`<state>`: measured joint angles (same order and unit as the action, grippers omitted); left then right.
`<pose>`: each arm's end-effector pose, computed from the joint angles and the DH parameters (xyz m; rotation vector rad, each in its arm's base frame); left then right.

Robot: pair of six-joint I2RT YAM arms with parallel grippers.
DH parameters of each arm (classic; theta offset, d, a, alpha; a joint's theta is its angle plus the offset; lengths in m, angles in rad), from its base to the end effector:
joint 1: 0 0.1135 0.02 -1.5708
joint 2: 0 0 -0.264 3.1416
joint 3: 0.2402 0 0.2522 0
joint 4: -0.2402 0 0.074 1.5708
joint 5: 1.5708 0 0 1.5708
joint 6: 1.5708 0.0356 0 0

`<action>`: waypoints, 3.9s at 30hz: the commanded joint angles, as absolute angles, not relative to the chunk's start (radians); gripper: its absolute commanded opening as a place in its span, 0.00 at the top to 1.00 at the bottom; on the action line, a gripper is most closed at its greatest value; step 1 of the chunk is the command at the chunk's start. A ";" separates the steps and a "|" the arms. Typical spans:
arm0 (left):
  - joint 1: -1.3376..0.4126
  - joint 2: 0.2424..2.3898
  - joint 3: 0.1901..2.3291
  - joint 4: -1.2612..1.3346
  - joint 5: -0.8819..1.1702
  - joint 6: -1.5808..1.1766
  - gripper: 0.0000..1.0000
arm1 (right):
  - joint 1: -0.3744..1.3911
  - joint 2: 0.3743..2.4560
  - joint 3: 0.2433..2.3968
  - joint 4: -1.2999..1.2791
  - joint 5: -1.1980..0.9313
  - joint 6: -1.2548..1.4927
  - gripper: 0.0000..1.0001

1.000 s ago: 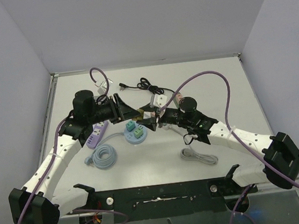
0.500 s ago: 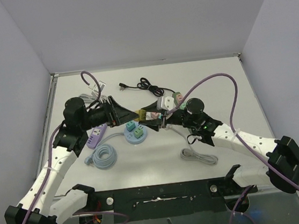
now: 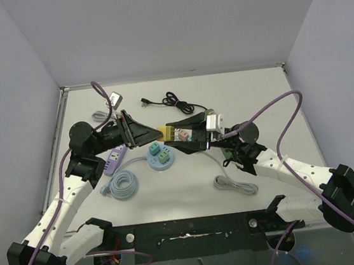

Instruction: Insert the plug

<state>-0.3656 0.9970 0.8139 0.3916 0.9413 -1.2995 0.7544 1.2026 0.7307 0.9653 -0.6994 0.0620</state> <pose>0.1965 -0.1060 0.3693 0.1682 1.7918 -1.9129 0.1735 0.1945 0.3498 -0.9920 0.7968 1.0849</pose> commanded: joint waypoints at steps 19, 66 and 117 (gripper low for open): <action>-0.367 0.998 0.816 0.640 0.991 -1.578 0.56 | 0.757 1.326 0.800 1.177 -0.782 0.127 0.85; -0.204 1.181 0.871 -0.320 0.087 0.176 0.87 | 0.744 0.940 0.477 0.446 0.110 0.354 0.17; -0.199 1.655 1.132 -0.506 -0.017 0.260 0.90 | 0.744 0.817 0.523 0.012 0.305 0.445 0.19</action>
